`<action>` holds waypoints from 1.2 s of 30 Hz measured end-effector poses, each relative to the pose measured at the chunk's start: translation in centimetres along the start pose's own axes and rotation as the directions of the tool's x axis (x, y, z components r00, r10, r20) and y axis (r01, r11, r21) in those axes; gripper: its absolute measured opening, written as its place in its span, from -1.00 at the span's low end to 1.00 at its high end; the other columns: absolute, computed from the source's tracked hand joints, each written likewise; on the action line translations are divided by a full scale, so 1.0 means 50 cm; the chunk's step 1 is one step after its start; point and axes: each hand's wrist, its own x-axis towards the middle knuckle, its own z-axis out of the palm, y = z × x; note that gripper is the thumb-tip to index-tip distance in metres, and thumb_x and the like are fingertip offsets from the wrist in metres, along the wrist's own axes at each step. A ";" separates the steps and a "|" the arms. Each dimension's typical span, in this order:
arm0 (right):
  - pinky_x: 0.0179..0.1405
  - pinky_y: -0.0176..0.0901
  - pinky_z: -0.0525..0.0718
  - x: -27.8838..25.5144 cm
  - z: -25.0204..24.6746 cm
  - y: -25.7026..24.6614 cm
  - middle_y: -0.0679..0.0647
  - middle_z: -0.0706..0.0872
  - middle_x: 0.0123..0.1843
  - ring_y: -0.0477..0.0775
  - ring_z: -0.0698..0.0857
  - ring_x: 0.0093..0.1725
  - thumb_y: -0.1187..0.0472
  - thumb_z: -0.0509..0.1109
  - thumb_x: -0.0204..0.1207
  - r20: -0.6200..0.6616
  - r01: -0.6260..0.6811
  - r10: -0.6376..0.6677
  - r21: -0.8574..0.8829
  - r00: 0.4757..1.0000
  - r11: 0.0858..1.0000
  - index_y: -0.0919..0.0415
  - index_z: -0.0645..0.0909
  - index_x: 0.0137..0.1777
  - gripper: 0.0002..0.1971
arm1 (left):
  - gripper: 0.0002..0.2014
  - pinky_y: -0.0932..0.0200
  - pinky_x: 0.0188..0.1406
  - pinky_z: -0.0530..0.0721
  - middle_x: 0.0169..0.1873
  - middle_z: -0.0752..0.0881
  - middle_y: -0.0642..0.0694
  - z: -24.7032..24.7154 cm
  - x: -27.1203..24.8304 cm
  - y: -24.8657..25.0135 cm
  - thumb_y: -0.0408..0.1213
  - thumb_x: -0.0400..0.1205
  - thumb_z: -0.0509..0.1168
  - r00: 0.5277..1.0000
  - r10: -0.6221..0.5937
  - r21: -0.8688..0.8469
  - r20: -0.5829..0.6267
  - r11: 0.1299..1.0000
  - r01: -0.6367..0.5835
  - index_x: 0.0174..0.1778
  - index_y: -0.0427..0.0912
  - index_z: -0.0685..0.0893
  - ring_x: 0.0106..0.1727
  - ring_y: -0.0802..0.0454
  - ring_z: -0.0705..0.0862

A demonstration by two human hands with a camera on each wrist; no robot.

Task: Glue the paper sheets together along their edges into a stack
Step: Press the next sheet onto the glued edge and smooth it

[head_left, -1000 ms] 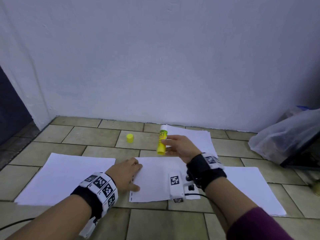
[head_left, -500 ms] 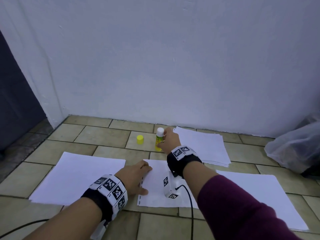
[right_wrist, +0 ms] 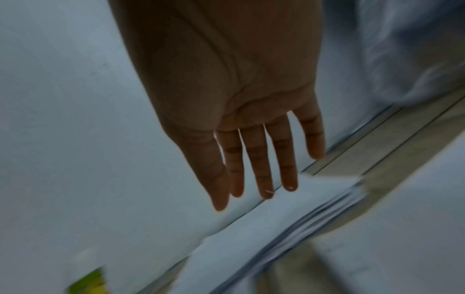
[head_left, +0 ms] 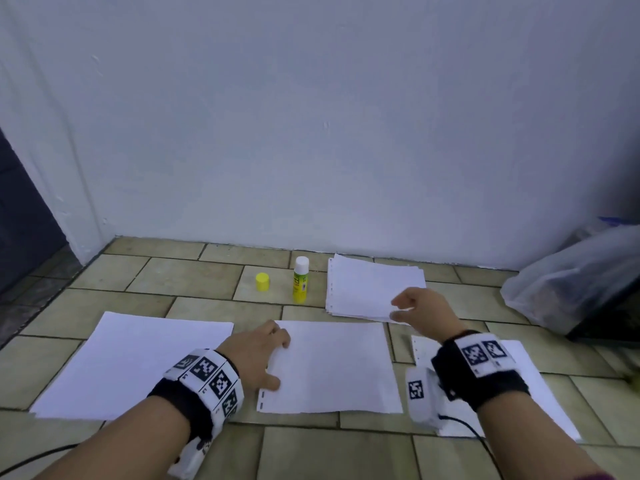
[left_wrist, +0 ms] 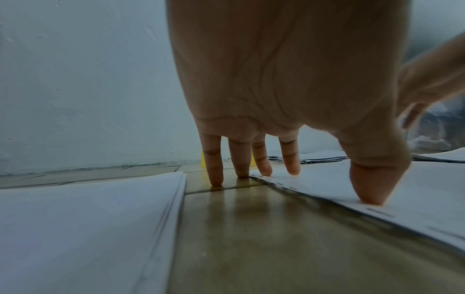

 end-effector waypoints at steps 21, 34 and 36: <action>0.15 -0.33 0.39 -0.176 -0.023 0.183 -0.07 0.61 0.33 -0.07 0.56 0.25 0.05 0.31 0.63 0.162 -0.111 0.146 -0.211 0.976 0.971 0.04 0.52 0.37 -0.66 | -0.21 0.23 0.04 0.48 0.50 0.16 0.03 0.019 -0.021 0.021 0.02 0.53 0.39 1.000 -0.013 -0.047 -0.029 0.999 0.012 0.58 -0.10 0.14 0.29 0.03 0.50; -0.44 -0.15 0.37 -0.196 -0.069 0.115 0.08 0.56 -0.41 0.17 0.55 -0.33 0.27 0.25 0.57 -0.259 -0.179 0.149 -0.097 0.954 0.979 0.18 0.39 -0.36 -0.75 | -0.18 0.19 0.39 0.44 0.51 0.13 0.00 0.030 -0.026 0.014 0.09 0.52 0.40 0.997 0.005 -0.045 -0.075 0.999 -0.009 0.62 -0.07 0.17 0.51 0.09 0.21; -0.33 -0.09 0.43 -0.206 -0.074 0.054 0.11 0.64 -0.30 0.19 0.62 -0.22 0.19 0.23 0.58 -0.258 -0.135 0.094 -0.148 0.962 0.980 0.18 0.47 -0.27 -0.81 | -0.17 0.18 0.39 0.44 0.53 0.17 0.03 0.030 -0.028 0.012 0.11 0.52 0.39 0.998 0.006 -0.029 -0.069 1.000 -0.008 0.63 -0.05 0.14 0.53 0.12 0.21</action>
